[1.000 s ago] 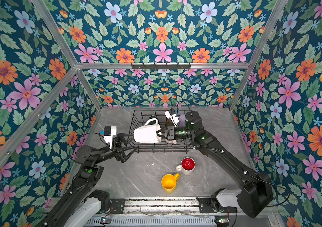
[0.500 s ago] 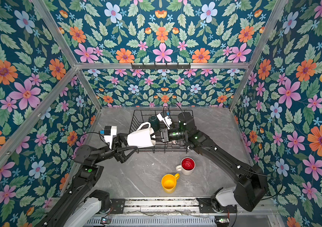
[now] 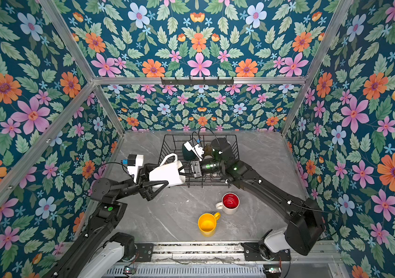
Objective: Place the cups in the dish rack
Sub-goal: 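Raise the cream mug above the rack while the left gripper approaches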
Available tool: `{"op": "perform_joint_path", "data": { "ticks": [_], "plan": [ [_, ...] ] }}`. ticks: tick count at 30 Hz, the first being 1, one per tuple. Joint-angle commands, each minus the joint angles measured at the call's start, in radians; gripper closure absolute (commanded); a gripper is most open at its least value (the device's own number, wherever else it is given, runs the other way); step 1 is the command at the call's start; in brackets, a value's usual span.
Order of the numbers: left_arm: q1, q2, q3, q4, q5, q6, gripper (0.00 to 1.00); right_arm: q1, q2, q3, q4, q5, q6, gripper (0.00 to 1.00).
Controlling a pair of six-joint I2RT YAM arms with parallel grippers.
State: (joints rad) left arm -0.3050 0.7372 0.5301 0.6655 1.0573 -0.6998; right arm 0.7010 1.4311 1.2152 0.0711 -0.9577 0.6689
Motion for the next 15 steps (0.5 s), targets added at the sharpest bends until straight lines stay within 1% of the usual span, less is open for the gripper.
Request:
{"op": "perform_joint_path", "data": {
  "ticks": [1,7,15],
  "plan": [
    [0.001,-0.001,0.003,0.053,0.02,-0.015,0.01,0.004,0.005,0.012,0.068,-0.027,-0.032,1.0],
    [0.002,0.006,-0.004,0.099,0.049,-0.047,0.04,0.008,0.026,0.022,0.084,-0.05,-0.055,1.0],
    [0.001,0.024,-0.012,0.166,0.093,-0.105,0.05,0.008,0.076,0.057,0.113,-0.066,-0.054,1.0]
  ]
}}
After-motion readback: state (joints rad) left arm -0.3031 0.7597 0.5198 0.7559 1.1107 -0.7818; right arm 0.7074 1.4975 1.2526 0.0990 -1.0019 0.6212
